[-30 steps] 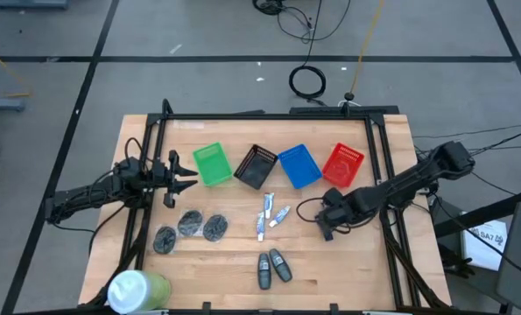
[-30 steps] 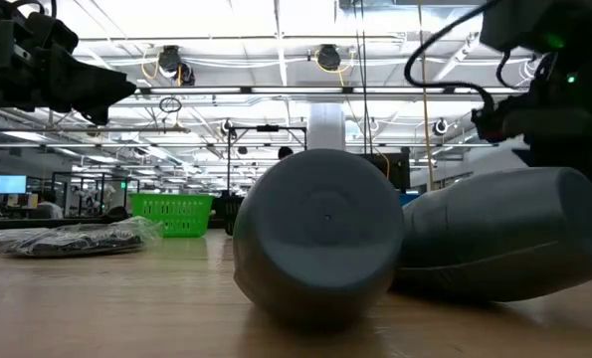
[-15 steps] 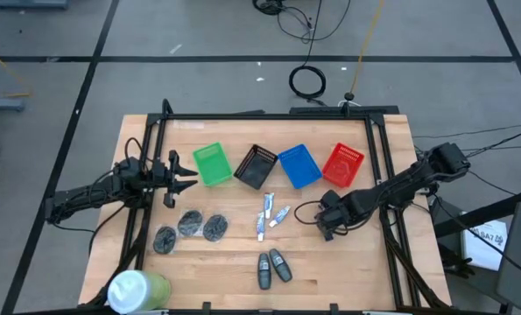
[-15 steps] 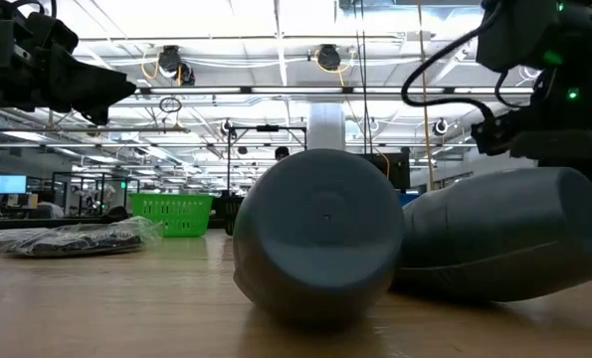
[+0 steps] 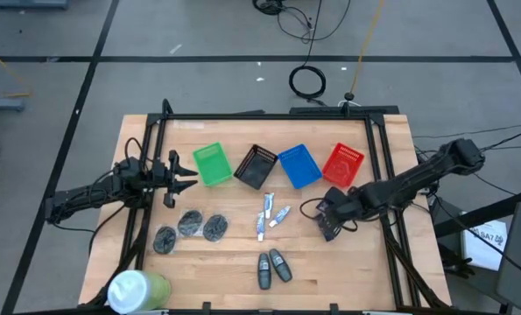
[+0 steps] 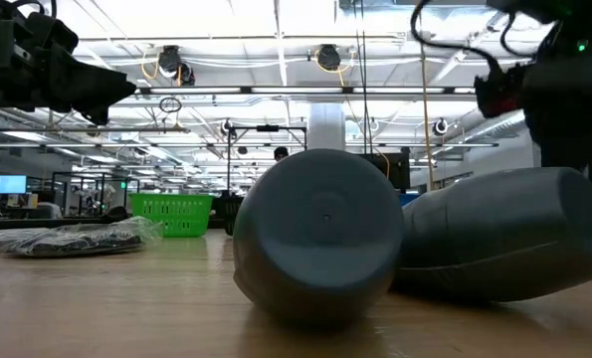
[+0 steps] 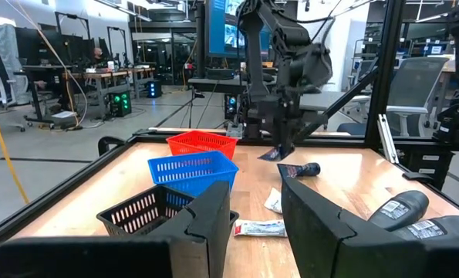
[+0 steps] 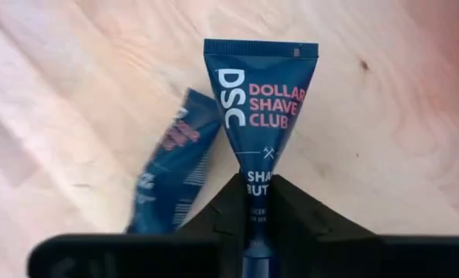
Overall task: Pick & Place Travel size toiletries
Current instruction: Put the right blue shave cream into the red bin
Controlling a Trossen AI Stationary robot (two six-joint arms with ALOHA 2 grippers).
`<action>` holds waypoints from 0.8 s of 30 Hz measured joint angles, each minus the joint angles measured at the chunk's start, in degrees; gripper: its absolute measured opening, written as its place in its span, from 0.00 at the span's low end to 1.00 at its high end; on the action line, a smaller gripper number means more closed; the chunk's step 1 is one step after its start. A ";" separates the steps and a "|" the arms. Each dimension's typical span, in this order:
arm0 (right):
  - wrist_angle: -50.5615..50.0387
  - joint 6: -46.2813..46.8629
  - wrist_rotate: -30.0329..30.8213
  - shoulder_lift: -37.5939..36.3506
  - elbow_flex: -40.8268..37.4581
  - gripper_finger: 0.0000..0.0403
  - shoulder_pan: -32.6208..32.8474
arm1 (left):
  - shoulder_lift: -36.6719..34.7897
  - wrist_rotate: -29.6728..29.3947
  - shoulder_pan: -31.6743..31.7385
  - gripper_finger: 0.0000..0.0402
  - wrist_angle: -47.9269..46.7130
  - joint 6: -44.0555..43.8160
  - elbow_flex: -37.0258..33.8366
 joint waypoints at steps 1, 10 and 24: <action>0.48 -0.05 0.76 -1.22 0.00 0.07 0.00 | 0.00 0.02 0.00 0.29 0.02 0.00 -0.01; 5.93 -5.12 15.17 -10.44 0.00 0.09 -0.02 | 0.00 0.02 0.00 0.29 0.02 0.00 -0.01; -15.57 5.67 39.60 -15.07 -0.19 0.07 -7.36 | -0.02 0.01 0.01 0.29 0.02 0.00 -0.01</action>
